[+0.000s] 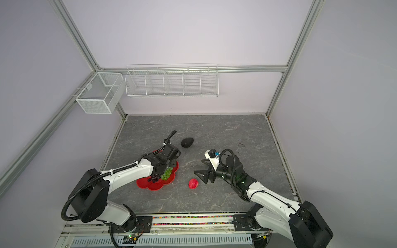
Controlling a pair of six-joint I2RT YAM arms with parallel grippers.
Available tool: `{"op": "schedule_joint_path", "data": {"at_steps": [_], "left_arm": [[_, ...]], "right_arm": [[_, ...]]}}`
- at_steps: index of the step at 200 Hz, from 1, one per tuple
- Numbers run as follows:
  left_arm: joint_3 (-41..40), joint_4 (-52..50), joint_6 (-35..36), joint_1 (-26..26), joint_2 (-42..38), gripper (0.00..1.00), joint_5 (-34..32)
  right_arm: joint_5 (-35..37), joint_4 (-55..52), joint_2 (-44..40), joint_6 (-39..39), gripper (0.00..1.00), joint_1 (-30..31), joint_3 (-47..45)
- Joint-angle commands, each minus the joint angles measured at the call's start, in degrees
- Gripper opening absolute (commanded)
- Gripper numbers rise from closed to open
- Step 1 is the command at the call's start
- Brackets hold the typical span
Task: Arrange fruit in a fruit bowl
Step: Place the fruits in the fruit bowl.
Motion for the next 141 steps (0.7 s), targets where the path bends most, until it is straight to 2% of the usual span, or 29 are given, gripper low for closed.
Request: {"op": "schedule_joint_path", "data": {"at_steps": [1,22,36,77,95,102,114,130,141], "left_arm": [[2.8,-2.6,-2.9,0.1,1.1,0.51,-0.5],[4.0,-5.1,-3.2,0.1,1.2,0.7,-1.9],[4.3,-5.8,-3.0,0.1,0.3,0.77,-1.9],[4.5,-6.4,-0.8,-0.2,-4.4,0.8,-1.1],[4.6,-5.8,2.0,-2.7,-7.2,0.81,0.9],[4.3,-4.2,5.0,-4.3,-8.1,0.82,3.6],[3.0,-0.3,9.9,-5.9,-9.0,0.83,13.4],[0.5,3.5,11.3,-6.8,-8.8,0.83,25.1],[-1.1,4.2,11.1,-8.3,-8.2,0.83,28.4]], "right_arm": [[0.2,-0.9,-0.4,-1.6,0.88,0.4,1.2],[0.2,-1.1,0.0,-1.6,0.88,0.3,1.4],[0.3,-1.0,0.1,-1.5,0.88,0.4,1.4],[0.6,-1.2,0.2,-1.5,0.88,0.4,1.5],[1.8,-1.8,-0.1,-1.6,0.88,0.5,1.4],[3.2,-2.4,-0.2,-1.6,0.88,0.5,1.5],[7.4,-5.2,0.2,-1.3,0.89,0.3,2.3],[10.7,-8.1,0.9,-1.2,0.89,-0.4,3.0],[11.9,-9.7,0.5,-1.2,0.88,-1.2,3.1]]}}
